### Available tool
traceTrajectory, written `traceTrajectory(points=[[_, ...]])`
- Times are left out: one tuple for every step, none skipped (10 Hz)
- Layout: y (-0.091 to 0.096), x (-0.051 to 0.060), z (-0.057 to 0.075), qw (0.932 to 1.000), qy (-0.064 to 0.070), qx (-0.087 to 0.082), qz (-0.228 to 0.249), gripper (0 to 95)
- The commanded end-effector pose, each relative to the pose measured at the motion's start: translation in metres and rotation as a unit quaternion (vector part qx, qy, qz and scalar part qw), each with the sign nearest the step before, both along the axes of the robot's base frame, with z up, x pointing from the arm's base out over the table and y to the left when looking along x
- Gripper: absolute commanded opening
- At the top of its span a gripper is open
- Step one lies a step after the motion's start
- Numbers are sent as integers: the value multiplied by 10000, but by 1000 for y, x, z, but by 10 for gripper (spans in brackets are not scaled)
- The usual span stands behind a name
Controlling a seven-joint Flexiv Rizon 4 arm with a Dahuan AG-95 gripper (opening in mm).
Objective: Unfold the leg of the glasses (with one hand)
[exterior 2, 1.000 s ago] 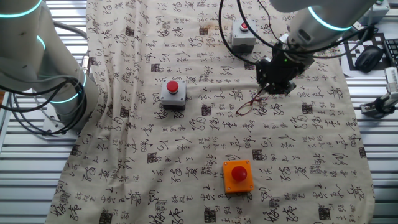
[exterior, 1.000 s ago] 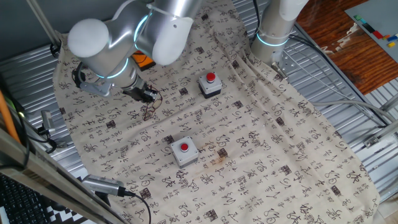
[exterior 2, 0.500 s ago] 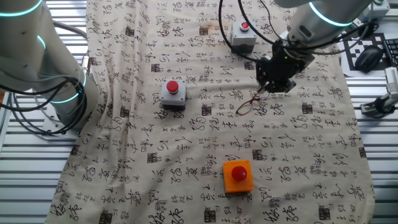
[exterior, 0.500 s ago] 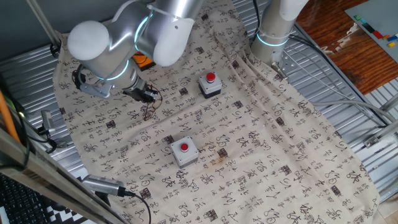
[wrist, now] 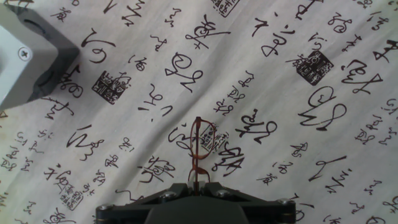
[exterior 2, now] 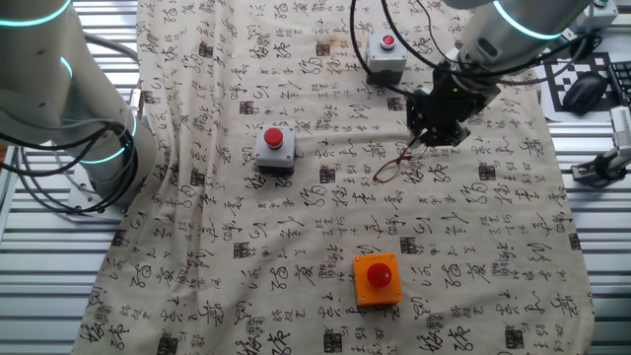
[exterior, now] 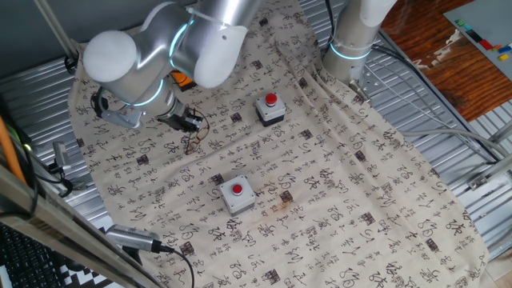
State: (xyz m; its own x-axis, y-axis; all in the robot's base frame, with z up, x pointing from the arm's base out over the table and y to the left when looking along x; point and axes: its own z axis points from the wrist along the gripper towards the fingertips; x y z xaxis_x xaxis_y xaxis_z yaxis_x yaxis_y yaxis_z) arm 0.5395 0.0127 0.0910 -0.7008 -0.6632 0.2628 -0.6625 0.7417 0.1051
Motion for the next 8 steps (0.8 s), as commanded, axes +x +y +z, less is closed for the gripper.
traceTrajectory(points=[[-2, 0, 4, 10000, 34, -6, 8, 0], [-2, 0, 5, 10000, 59, -9, 20, 0], [-3, 0, 6, 10000, 83, -7, 23, 0], [-2, 0, 6, 9999, 139, -16, 34, 0], [-2, 0, 6, 9998, 178, -25, 56, 0], [-2, 0, 6, 9997, 218, -29, 70, 0], [-2, 0, 7, 9997, 221, -24, 66, 0], [-2, 0, 7, 9998, 214, -17, 57, 0]])
